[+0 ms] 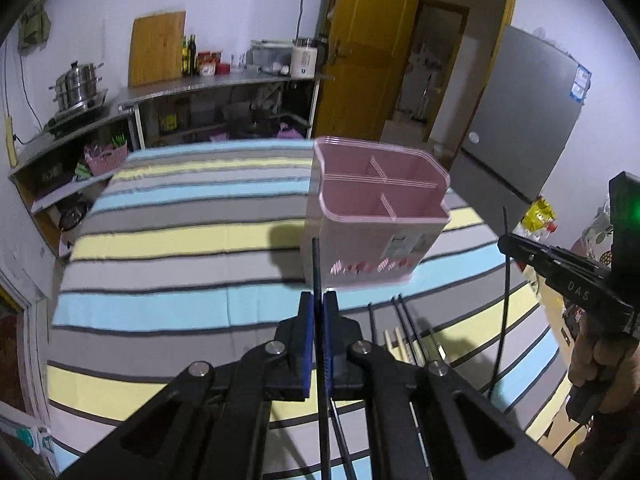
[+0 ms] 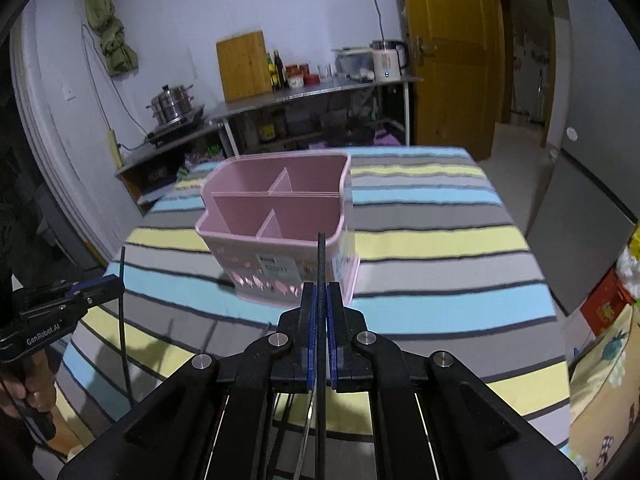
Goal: Organize utensils
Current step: 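Lift the black chopsticks upright with both tools and carry them over the pink basket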
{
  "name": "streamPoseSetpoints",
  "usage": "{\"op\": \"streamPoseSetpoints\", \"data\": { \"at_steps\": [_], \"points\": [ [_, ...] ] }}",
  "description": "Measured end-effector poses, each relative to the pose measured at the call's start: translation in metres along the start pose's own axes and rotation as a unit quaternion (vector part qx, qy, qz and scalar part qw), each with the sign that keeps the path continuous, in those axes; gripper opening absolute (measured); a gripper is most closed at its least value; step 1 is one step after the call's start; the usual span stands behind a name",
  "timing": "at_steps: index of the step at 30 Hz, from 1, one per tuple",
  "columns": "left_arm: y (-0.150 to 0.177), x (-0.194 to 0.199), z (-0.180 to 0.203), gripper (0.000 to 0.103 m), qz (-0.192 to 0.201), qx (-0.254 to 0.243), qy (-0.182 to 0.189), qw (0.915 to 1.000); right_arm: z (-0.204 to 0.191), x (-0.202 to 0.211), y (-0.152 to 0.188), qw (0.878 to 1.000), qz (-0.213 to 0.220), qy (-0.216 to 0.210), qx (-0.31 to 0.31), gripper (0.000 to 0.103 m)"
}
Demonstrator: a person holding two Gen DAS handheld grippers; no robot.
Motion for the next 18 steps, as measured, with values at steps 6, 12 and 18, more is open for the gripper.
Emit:
{"op": "streamPoseSetpoints", "data": {
  "at_steps": [6,12,18],
  "points": [
    [-0.016,0.028,0.005,0.005,0.032,-0.011,0.0,0.9994,-0.007,0.021,-0.011,1.0,0.025,-0.003,0.006,0.005],
    [-0.023,0.046,0.009,0.004,0.049,-0.017,0.002,0.9987,-0.013,0.041,-0.016,0.999,0.05,-0.005,0.01,0.004],
    [-0.029,0.053,0.012,0.004,0.056,-0.02,0.004,0.9982,-0.015,0.056,-0.018,0.998,0.066,-0.009,0.01,0.004]
  ]
}}
Point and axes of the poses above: each gripper's, at about its wrist camera, not at the fingertips, and x roughly against the way its jaws point, z to its right, y to its underside, the point moved 4 cm from there along -x, roughly the way its jaws point, and after that the axes turned 6 degrees about -x, right-handed, at the moved point
